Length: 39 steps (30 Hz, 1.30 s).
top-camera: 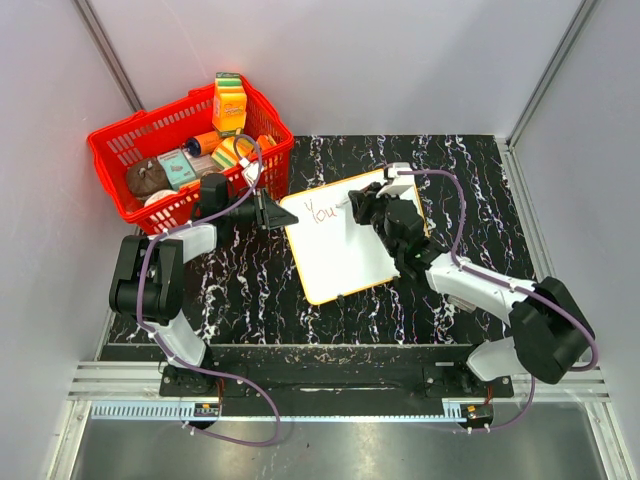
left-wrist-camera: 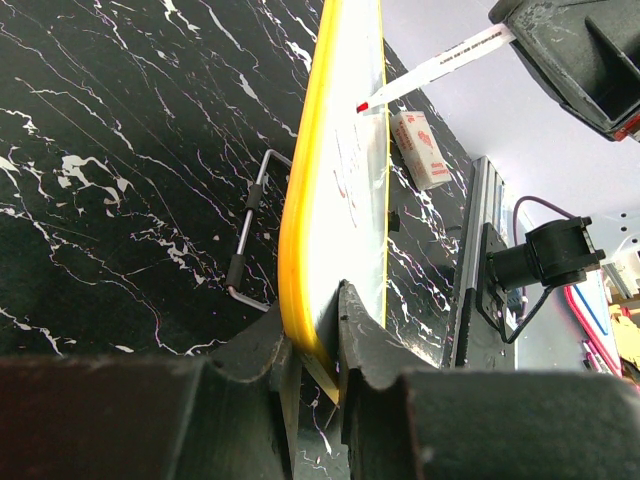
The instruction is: Write a sentence on the whiteboard
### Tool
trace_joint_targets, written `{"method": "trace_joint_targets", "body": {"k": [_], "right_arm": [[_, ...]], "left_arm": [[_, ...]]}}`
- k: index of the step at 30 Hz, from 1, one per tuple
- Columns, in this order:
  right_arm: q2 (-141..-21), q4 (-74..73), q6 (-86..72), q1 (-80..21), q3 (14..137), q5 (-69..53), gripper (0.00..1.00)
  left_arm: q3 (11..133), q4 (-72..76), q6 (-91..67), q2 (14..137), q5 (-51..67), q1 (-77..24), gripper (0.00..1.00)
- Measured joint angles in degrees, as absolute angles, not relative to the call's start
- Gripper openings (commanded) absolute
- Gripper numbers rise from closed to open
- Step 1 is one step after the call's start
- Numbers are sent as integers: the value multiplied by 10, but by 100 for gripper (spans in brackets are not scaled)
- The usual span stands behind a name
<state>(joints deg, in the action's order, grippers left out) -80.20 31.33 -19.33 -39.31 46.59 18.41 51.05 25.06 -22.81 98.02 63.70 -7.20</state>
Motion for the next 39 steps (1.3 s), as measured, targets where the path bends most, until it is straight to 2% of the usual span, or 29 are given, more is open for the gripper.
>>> {"method": "trace_joint_targets", "body": {"k": [17, 39], "right_arm": [[-737, 304, -198, -391, 438, 183, 0], [-732, 292, -198, -359, 429, 165, 0]], "left_arm": [[510, 250, -228, 980, 637, -72, 0], [510, 250, -227, 980, 637, -72, 0]]}}
